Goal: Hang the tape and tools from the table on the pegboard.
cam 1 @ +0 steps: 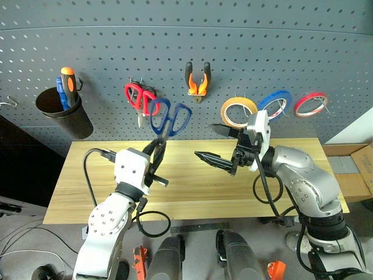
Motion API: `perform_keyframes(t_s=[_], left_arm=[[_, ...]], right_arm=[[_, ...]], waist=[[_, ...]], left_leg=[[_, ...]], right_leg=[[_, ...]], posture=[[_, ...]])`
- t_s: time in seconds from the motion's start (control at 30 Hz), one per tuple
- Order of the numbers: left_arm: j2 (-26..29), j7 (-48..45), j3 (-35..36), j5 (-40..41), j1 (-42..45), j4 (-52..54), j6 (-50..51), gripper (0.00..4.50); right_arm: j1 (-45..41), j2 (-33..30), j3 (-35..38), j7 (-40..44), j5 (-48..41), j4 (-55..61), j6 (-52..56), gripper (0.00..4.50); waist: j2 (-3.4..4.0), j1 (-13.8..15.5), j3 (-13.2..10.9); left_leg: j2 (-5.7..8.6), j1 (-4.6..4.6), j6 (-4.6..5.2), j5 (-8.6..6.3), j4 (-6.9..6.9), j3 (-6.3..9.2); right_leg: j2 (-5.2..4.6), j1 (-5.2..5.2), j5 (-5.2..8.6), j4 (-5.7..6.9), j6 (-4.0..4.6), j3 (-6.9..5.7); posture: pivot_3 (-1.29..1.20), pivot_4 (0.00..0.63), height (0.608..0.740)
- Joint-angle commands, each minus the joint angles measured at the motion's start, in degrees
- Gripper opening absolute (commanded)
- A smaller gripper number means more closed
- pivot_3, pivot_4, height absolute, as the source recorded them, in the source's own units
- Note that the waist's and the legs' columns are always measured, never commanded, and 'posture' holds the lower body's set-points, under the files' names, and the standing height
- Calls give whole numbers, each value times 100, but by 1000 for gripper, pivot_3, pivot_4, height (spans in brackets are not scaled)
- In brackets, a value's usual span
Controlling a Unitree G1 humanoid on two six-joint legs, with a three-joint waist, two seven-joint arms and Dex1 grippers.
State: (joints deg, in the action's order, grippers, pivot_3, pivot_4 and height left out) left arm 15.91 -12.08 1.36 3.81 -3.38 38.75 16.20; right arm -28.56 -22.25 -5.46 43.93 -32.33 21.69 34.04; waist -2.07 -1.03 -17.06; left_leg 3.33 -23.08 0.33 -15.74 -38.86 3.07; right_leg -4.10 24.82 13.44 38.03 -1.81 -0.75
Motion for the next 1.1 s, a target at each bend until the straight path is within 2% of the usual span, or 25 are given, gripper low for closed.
perform_keyframes(t_s=[0.03,0.33,1.1], left_arm=[[-166,313,338,-28,118,215,-61,412],[-263,262,529,312,243,8,176,412],[-80,-7,666,450,1105,-1331,229,412]], right_arm=[[-84,93,210,-21,-136,127,-241,4500],[-78,6,295,3,-76,-3,-381,4500],[-83,-4,200,-176,174,-17,-423,4500]], waist=[[0,13,0],[0,99,0],[0,93,0]], left_leg=[[0,-1,0,0,1,0],[1,-2,-1,1,-1,0],[0,-2,-10,6,-1,0]], right_leg=[[1,3,0,0,0,0],[2,2,0,0,0,0],[4,4,0,2,0,-2]], posture=[[35,263,740],[31,262,740],[7,255,740]])
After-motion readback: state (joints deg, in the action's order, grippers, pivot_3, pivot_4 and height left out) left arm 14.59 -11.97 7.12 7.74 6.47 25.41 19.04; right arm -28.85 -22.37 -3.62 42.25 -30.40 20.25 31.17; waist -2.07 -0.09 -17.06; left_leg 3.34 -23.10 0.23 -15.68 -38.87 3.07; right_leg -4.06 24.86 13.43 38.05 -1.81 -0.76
